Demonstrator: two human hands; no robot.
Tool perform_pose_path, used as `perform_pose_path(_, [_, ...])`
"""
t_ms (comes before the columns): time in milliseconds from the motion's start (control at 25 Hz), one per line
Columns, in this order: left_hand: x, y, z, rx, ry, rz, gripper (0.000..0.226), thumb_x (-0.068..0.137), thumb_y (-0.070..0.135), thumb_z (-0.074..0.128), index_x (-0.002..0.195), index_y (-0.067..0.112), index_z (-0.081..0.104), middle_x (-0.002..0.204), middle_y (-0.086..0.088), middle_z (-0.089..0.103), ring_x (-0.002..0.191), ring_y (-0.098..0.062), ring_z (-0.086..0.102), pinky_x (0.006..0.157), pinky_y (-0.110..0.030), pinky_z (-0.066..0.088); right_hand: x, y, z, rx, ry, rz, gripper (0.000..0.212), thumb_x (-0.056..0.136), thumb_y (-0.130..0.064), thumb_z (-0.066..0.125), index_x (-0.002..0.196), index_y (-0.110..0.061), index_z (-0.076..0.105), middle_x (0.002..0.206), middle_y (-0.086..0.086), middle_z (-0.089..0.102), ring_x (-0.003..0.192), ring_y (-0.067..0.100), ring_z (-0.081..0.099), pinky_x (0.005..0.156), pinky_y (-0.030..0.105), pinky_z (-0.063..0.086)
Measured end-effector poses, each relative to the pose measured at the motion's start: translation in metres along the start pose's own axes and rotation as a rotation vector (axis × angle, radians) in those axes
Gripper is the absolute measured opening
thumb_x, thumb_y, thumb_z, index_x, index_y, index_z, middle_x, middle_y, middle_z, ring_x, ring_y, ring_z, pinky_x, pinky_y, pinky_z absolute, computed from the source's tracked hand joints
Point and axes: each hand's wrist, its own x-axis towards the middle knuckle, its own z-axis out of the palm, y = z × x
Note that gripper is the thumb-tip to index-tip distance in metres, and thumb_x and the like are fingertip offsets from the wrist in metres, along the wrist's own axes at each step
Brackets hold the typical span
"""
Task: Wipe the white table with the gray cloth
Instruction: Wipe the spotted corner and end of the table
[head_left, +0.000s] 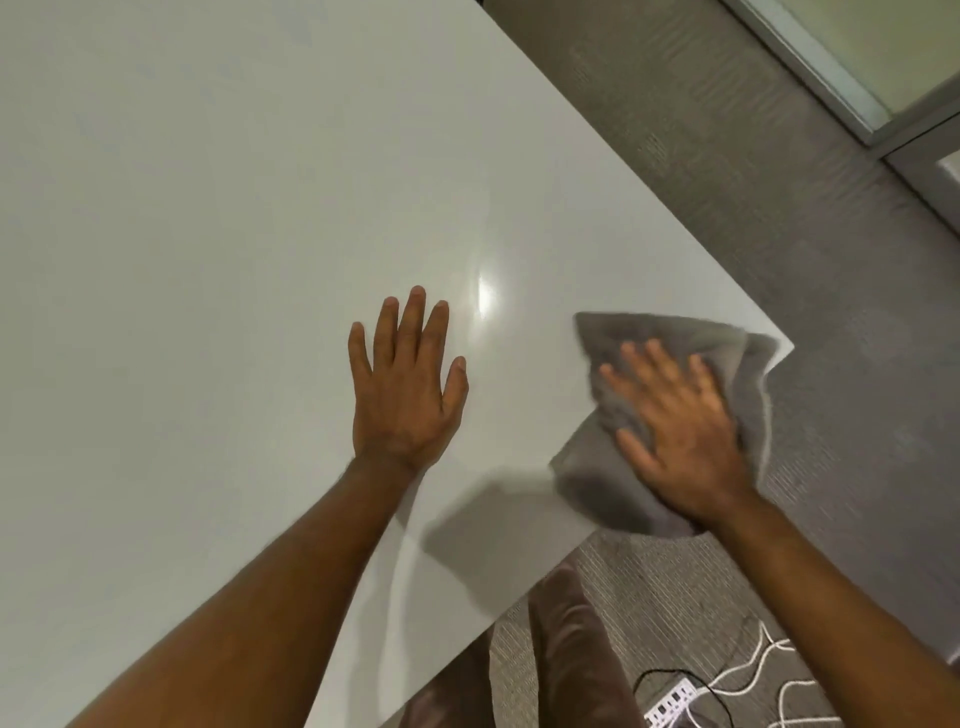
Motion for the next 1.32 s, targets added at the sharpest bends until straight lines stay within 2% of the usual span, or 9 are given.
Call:
perform_pose_path(160, [0.000,-0.003,0.006,-0.006,0.046,0.025,0.062,0.109,0.049,0.028,0.165,0.023,0.026,0.176,-0.004,0.019,0.162,-0.030,0.018,0.128,-0.060,0.015,0.028,0.043,-0.009,0.130,0.147,0.491,0.063,0.106,-0.051,0.036,0.166,-0.037,0.022,0.177,0.000,0.012,0.165,0.023,-0.001,0.128,0.060,-0.002])
perform_pose_path(280, [0.000,-0.007,0.009,-0.020,0.070,0.020,0.062,0.110,0.051,0.024,0.166,0.024,0.024,0.176,-0.003,0.017,0.162,-0.029,0.017,0.128,-0.060,0.015,0.049,0.036,-0.011,0.296,0.267,0.800,0.061,0.109,-0.046,0.038,0.167,-0.030,0.026,0.177,0.009,0.010,0.164,0.034,-0.001,0.131,0.061,0.004])
perform_pose_path(480, [-0.004,-0.007,0.007,-0.053,0.063,0.017,0.062,0.110,0.050,0.022,0.167,0.025,0.021,0.177,-0.002,0.014,0.163,-0.028,0.012,0.129,-0.060,0.012,0.031,-0.042,-0.006,0.509,0.404,1.042,0.059,0.112,-0.031,0.042,0.167,-0.021,0.024,0.178,0.012,0.002,0.165,0.032,-0.003,0.133,0.044,0.006])
perform_pose_path(640, [-0.006,-0.010,0.001,-0.088,0.018,0.039,0.061,0.110,0.048,0.023,0.167,0.024,0.021,0.177,-0.002,0.012,0.164,-0.027,0.008,0.131,-0.058,0.008,-0.026,-0.162,0.022,0.476,0.320,0.913,0.063,0.111,-0.042,0.035,0.169,-0.024,0.019,0.178,0.008,-0.002,0.164,0.028,-0.011,0.130,0.045,0.015])
perform_pose_path(760, [-0.020,-0.034,0.000,-0.088,0.010,0.040,0.062,0.110,0.049,0.028,0.166,0.023,0.024,0.176,-0.003,0.015,0.163,-0.028,0.011,0.130,-0.060,0.007,-0.071,-0.248,0.043,0.200,0.120,0.638,0.066,0.108,-0.049,0.031,0.166,-0.019,0.028,0.175,0.016,0.014,0.163,0.036,0.011,0.129,0.060,0.019])
perform_pose_path(840, [-0.044,-0.070,-0.001,-0.081,0.031,-0.076,0.063,0.110,0.050,0.028,0.166,0.021,0.023,0.176,-0.005,0.014,0.163,-0.030,0.011,0.130,-0.060,0.007,-0.083,-0.283,0.049,0.096,0.028,0.372,0.065,0.109,-0.052,0.031,0.165,-0.019,0.034,0.173,0.015,0.024,0.161,0.035,0.022,0.127,0.059,0.026])
perform_pose_path(960, [-0.077,-0.120,-0.004,-0.083,0.076,-0.274,0.066,0.110,0.052,0.021,0.166,0.016,0.022,0.176,-0.008,0.015,0.163,-0.031,0.013,0.130,-0.059,0.012,-0.063,-0.292,0.048,0.085,-0.009,0.031,0.066,0.109,-0.055,0.031,0.165,-0.021,0.034,0.173,0.012,0.027,0.162,0.031,0.022,0.130,0.054,0.023])
perform_pose_path(1120, [-0.080,-0.126,-0.001,-0.072,0.130,-0.301,0.068,0.110,0.055,0.015,0.165,0.016,0.022,0.175,-0.009,0.019,0.162,-0.033,0.017,0.130,-0.055,0.014,-0.004,-0.270,0.039,0.112,-0.033,-0.192,0.064,0.110,-0.048,0.034,0.168,-0.022,0.024,0.177,0.008,0.016,0.165,0.024,0.009,0.132,0.052,0.016])
perform_pose_path(1320, [-0.081,-0.130,0.006,-0.032,0.182,-0.289,0.064,0.110,0.051,0.025,0.164,0.016,0.026,0.174,-0.008,0.022,0.160,-0.032,0.021,0.129,-0.056,0.019,0.110,-0.212,0.015,0.067,0.029,-0.205,0.062,0.108,-0.048,0.038,0.166,-0.026,0.029,0.176,0.004,0.021,0.164,0.023,0.016,0.132,0.050,0.013])
